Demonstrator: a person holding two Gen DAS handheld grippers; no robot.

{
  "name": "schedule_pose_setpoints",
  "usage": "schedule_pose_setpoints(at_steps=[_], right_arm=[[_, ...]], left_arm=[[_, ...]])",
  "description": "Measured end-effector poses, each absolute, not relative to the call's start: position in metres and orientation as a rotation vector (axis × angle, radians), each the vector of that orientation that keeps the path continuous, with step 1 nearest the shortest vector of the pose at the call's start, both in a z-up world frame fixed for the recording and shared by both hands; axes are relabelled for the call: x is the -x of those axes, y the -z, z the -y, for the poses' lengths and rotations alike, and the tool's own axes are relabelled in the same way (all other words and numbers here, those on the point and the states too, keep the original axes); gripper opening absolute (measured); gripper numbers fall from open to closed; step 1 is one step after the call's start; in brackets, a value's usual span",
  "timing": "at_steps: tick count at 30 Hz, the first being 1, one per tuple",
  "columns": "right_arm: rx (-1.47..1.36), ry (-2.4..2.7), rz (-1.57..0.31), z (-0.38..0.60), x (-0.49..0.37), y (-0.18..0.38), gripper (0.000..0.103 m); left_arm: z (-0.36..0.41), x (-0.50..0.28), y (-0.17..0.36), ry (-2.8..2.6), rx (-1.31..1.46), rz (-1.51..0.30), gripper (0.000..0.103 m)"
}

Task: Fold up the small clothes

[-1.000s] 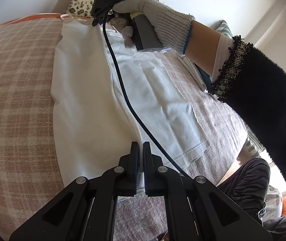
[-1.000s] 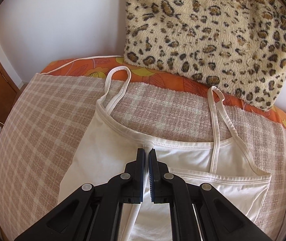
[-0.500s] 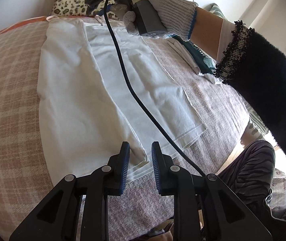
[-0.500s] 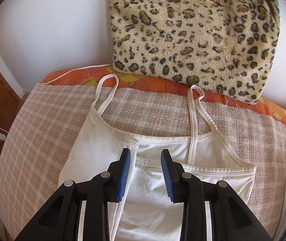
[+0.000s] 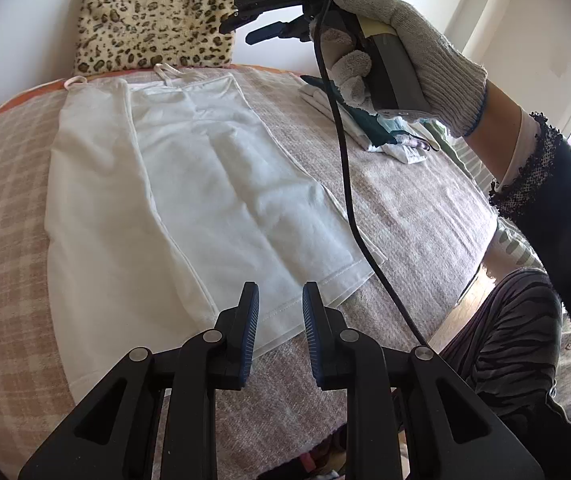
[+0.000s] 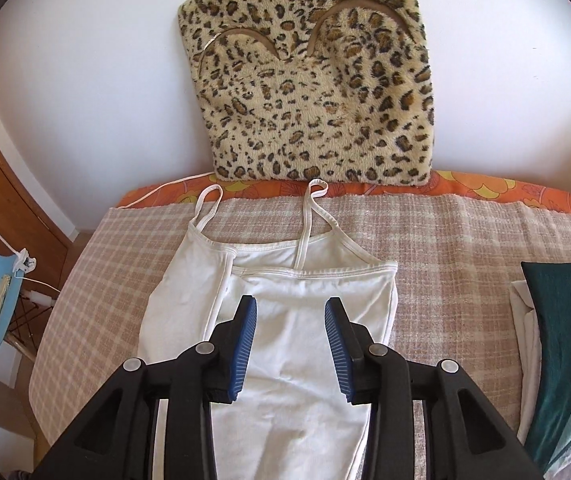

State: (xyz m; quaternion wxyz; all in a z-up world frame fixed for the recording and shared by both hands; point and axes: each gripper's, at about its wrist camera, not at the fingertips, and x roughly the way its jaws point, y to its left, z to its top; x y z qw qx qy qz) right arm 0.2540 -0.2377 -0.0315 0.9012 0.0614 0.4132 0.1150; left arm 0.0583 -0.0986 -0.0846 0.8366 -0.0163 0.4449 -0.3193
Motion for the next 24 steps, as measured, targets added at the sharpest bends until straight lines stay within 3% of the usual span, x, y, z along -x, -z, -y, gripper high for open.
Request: schedule_pose_setpoints(at_steps=[7, 11, 14, 17, 24], right_arm=[[-0.130, -0.197, -0.840, 0.280, -0.223, 0.049, 0.041], [-0.201, -0.207, -0.856, 0.303, -0.222, 0.062, 0.043], [-0.210, -0.213, -0.835, 0.313, -0.220, 0.061, 0.045], [-0.242, -0.227, -0.812, 0.326, -0.218, 0.058, 0.055], [-0.282, -0.226, -0.809, 0.351, -0.219, 0.064, 0.056]], left_arm=[[0.123, -0.050, 0.088, 0.679, -0.034, -0.921, 0.021], [0.139, -0.044, 0.087, 0.688, -0.083, -0.889, 0.030], [0.153, -0.042, 0.089, 0.700, -0.112, -0.881, 0.030], [0.170, -0.040, 0.092, 0.711, -0.141, -0.885, 0.030], [0.203, -0.044, 0.098, 0.740, -0.193, -0.883, 0.030]])
